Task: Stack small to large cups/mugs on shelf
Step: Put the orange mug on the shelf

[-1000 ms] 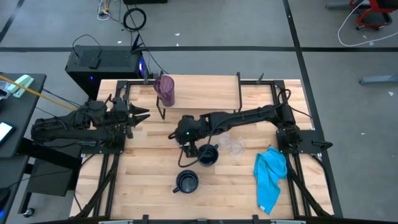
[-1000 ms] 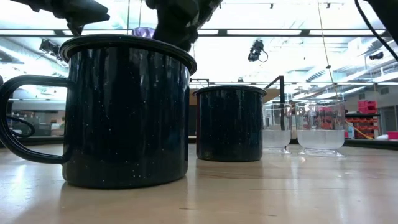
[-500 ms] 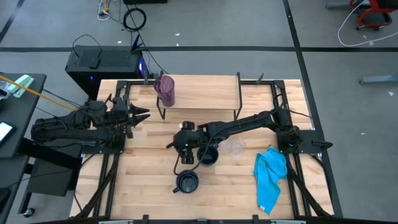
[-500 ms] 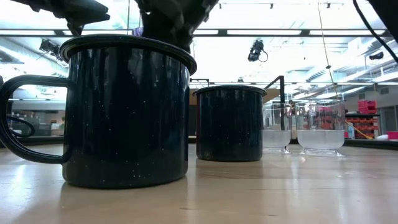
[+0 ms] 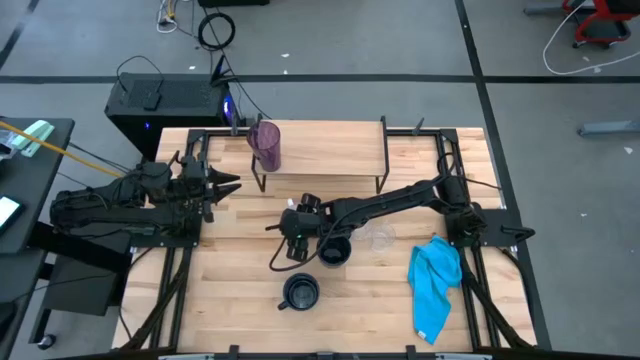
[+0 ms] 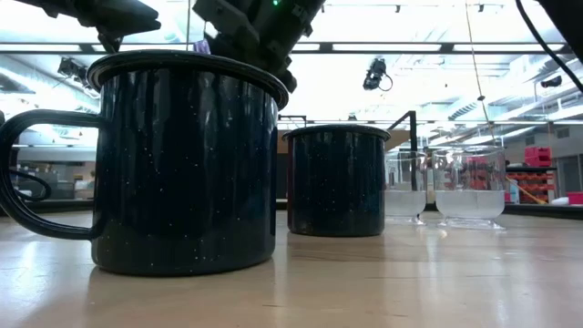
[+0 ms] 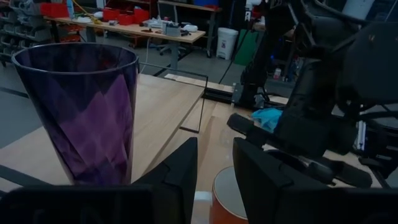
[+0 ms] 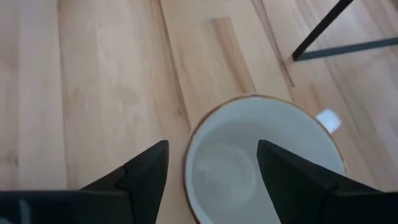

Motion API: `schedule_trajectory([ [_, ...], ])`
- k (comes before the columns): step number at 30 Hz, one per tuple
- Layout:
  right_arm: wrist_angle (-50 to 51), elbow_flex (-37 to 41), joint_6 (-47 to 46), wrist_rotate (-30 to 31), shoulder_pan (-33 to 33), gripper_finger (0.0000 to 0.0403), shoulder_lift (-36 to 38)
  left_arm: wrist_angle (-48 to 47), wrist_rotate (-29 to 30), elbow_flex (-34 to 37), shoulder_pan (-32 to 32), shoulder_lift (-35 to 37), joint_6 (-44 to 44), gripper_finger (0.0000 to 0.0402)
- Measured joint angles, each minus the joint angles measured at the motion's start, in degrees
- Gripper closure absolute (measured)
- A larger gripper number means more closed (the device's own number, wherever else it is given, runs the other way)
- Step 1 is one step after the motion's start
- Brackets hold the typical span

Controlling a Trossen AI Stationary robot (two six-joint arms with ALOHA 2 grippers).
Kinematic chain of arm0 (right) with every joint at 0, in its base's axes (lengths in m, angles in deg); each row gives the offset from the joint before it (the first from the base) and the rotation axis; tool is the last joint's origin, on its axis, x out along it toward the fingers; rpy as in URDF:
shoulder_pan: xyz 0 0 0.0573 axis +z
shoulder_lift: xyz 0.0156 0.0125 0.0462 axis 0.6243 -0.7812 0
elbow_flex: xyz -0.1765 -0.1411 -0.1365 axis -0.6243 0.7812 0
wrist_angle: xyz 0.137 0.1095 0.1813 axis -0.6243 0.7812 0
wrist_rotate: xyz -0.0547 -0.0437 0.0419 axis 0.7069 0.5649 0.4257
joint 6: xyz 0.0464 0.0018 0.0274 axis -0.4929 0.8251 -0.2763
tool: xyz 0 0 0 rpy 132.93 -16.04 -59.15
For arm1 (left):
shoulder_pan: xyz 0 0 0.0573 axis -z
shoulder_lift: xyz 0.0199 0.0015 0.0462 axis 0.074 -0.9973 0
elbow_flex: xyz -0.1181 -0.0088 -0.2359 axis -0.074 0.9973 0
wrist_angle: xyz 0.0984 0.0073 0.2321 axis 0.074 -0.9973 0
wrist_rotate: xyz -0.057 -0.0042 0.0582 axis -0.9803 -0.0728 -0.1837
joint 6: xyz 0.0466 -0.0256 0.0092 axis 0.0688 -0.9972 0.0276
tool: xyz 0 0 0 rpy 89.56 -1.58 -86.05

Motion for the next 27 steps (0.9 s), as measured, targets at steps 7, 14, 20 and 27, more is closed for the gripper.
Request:
schedule_trajectory([
  [7, -1.1, 0.0, 0.3, 0.4, 0.9, 0.0174, -1.8, -0.2, 0.0, 0.0, 0.0, 0.0, 0.0, 0.0292],
  [14, -1.5, 0.0, 0.9, 0.9, 0.8, 0.0219, -2.5, -1.1, 0.0, 0.0, 0.0, 0.0, -0.4, 0.0292],
  [20, -0.9, 0.0, 0.5, 0.8, 0.8, 0.0279, -3.1, -1.2, 0.0, 0.0, 0.0, 0.0, -1.2, 0.0292],
  [27, -0.7, 0.0, 0.5, 0.5, 0.8, 0.0337, -3.0, -1.6, 0.0, 0.0, 0.0, 0.0, -1.5, 0.0292],
])
